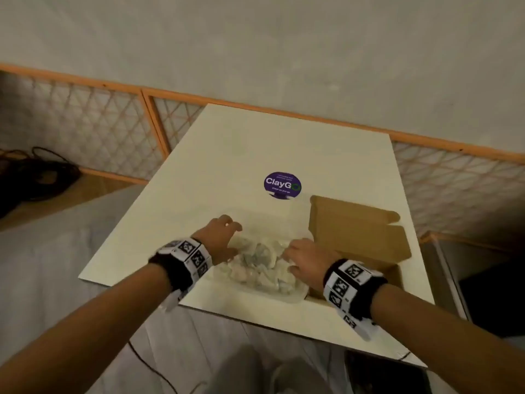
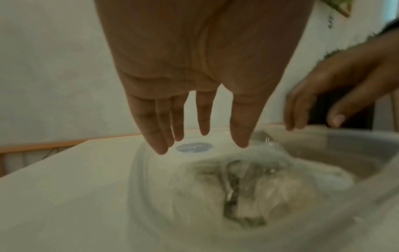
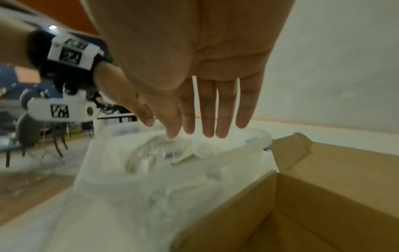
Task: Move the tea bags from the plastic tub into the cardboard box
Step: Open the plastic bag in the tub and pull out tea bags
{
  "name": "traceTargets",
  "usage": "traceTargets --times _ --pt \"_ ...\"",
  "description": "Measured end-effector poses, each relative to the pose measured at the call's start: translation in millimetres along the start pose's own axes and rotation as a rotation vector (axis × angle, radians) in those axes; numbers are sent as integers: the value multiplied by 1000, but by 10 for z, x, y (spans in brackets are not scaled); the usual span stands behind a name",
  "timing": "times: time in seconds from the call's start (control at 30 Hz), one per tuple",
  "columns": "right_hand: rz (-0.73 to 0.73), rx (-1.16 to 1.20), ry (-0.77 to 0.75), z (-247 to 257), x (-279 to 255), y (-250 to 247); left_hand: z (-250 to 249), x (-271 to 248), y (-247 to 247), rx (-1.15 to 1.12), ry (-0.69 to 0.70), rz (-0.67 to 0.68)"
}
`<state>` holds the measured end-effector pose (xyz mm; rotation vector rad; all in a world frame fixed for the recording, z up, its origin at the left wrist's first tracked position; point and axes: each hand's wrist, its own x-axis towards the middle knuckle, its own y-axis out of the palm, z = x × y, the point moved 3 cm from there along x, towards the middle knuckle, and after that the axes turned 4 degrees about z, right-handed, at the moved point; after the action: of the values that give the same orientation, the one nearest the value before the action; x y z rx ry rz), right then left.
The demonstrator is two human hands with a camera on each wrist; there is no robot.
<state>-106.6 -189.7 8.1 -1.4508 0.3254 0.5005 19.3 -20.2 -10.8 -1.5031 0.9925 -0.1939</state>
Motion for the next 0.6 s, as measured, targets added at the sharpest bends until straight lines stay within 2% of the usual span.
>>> traceTargets --times 0.07,0.13,0.27,0.37,0.5,0.6 --pt "-49 -41 12 11 109 54 20 85 63 86 -38 80" --pt "-36 -47 20 -1 194 154 38 158 119 109 -31 120" --pt "-77 -3 6 -79 283 347 60 286 270 160 -7 108" --pt "-152 31 12 -105 310 362 59 322 300 209 -36 81" --pt "-199 62 67 -101 330 377 -36 301 330 311 65 2" --pt "-276 95 134 -89 338 356 -42 200 275 165 95 -117"
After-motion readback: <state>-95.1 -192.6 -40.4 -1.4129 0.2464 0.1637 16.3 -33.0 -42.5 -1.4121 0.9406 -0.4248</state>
